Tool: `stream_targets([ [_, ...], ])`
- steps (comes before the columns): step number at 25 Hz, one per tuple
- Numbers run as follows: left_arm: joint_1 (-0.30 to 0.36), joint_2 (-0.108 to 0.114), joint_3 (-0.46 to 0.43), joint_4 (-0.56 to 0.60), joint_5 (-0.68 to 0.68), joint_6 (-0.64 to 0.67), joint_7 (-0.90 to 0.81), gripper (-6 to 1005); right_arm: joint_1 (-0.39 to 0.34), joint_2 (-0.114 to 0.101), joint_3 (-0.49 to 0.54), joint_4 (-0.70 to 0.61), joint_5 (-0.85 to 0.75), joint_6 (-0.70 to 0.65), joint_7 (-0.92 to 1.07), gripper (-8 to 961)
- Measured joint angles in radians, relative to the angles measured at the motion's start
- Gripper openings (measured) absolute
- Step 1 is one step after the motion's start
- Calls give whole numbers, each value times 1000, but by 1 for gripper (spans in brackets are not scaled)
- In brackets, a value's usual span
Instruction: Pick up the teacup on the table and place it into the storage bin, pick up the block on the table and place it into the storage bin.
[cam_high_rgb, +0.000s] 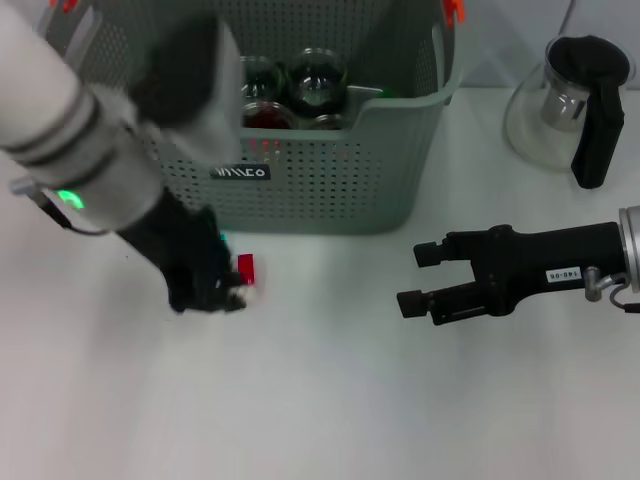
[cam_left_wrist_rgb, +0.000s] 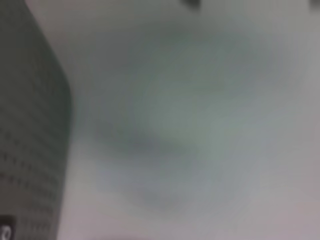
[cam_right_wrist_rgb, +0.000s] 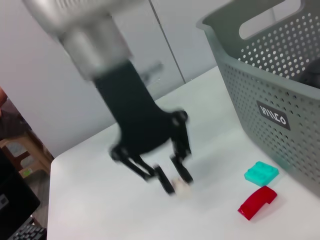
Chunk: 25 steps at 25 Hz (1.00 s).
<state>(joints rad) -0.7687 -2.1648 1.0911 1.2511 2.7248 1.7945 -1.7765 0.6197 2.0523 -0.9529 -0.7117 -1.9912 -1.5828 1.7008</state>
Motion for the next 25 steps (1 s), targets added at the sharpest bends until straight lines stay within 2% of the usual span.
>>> stream_targets([
  [3, -29, 3, -201, 71, -106, 121, -15, 228, 0, -1, 4, 0, 0, -5, -5, 947],
  [5, -45, 7, -299, 105, -185, 160, -42, 238, -1, -1, 3, 0, 0, -7, -7, 947],
  [7, -56, 22, -383, 138, -282, 148, -94, 247, -1, -1, 3, 0, 0, -7, -8, 947],
  [9, -60, 45, -414, 142, -354, 84, -146, 257, -1, 1, 2, 0, -1, -8, -8, 947],
  [11, -65, 73, -417, 119, -398, -11, -191, 267, -2, 1, 1, 0, -3, -11, -10, 947],
  [14, -85, 114, -413, 14, -417, -192, -227, 281, -2, 0, 3, 0, -4, -19, -11, 947],
  [17, -101, 137, -403, -88, -417, -357, -238, 296, -2, 0, 3, 0, -4, -20, -11, 947],
  [19, -111, 150, -360, -171, -411, -475, -234, 305, -2, 0, 3, 0, -4, -21, -11, 947],
  [21, -113, 151, -345, -184, -405, -502, -235, 315, -2, 0, 4, 0, -5, -22, -11, 947],
  [25, -119, 143, -257, -211, -359, -603, -276, 334, -2, -2, 3, 1, -5, -26, -6, 947],
])
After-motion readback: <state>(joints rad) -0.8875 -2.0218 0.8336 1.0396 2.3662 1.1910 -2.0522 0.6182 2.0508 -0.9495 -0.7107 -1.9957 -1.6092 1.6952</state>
